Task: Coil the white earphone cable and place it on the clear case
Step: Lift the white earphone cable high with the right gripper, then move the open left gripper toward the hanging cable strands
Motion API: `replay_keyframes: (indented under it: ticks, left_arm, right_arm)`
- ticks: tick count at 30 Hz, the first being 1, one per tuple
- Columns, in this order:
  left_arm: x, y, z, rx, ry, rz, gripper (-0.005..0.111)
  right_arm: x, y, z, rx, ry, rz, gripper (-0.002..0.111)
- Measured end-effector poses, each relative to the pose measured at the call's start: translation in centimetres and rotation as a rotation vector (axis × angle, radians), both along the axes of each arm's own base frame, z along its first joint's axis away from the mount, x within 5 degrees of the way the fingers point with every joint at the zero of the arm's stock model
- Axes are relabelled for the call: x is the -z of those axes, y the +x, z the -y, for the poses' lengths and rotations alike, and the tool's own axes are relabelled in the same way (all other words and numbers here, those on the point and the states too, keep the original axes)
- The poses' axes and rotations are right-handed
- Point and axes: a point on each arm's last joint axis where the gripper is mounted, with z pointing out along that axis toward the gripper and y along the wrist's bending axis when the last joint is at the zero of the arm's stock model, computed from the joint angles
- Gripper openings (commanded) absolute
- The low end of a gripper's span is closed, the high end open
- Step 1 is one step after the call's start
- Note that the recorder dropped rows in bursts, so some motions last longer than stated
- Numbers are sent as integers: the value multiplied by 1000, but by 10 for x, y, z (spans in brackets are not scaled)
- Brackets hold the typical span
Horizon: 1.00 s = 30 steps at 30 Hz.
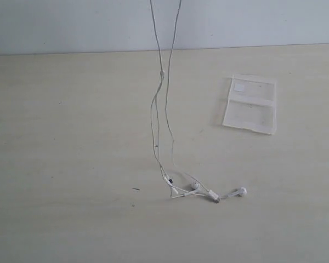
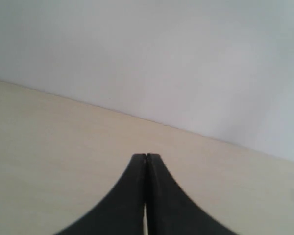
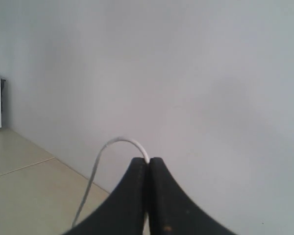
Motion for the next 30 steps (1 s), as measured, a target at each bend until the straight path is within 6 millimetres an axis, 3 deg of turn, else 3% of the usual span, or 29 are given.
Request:
replay_keyframes:
  ticks: [4,16,19,23,27,30]
  left_arm:
    - [-2,0,1,3,-111,28,0]
    - [-20,-1,5,68,-168,233,0]
    - [-27,3,12,157,-125,285,0]
    - [-34,9,33,401,-5,329,0]
    - [-30,21,46,553,0,269,1]
    - [-27,33,53,625,47,225,9]
  right_arm:
    - [3,2,-2,0,-8,-8,0]
    - [3,10,-8,4,-47,-56,0]
    - [7,13,-10,4,-61,-73,0]
    - [9,15,-11,4,-70,-80,0]
    - [9,15,-11,4,-70,-80,0]
    - [8,15,-12,4,-66,-70,0]
